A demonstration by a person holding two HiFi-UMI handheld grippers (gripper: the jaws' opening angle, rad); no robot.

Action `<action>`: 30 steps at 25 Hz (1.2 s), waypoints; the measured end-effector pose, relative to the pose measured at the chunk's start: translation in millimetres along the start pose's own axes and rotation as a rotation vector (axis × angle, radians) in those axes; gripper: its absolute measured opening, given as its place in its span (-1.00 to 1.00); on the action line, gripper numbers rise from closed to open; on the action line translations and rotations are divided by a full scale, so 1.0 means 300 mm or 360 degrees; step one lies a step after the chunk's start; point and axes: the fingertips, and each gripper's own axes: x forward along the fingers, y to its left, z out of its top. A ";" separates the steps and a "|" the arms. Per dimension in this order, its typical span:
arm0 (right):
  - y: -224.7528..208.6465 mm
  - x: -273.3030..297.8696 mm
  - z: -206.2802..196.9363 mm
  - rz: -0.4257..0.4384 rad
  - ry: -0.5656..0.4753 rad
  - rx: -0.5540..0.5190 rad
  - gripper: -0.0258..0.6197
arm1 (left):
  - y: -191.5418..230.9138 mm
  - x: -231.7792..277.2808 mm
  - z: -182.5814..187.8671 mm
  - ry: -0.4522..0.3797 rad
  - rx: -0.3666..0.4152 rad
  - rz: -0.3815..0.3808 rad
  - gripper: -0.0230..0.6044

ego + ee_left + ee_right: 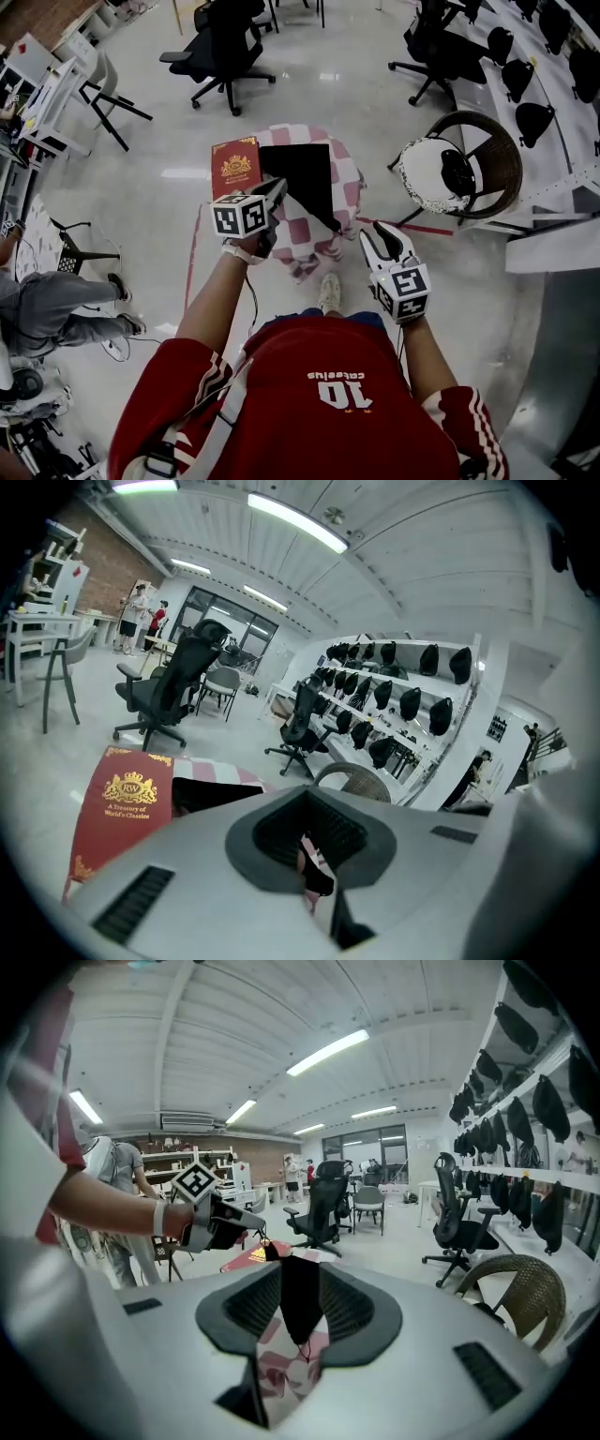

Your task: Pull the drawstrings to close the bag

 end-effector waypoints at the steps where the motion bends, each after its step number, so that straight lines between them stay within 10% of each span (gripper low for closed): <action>1: 0.011 0.015 -0.022 0.0020 0.0016 -0.0001 -0.57 | -0.005 0.001 0.013 -0.0009 -0.0001 -0.0001 -0.91; 30: -0.030 0.317 -0.344 0.0096 0.0419 -0.0172 -0.57 | -0.192 -0.090 0.342 -0.0254 0.0047 -0.0151 -0.91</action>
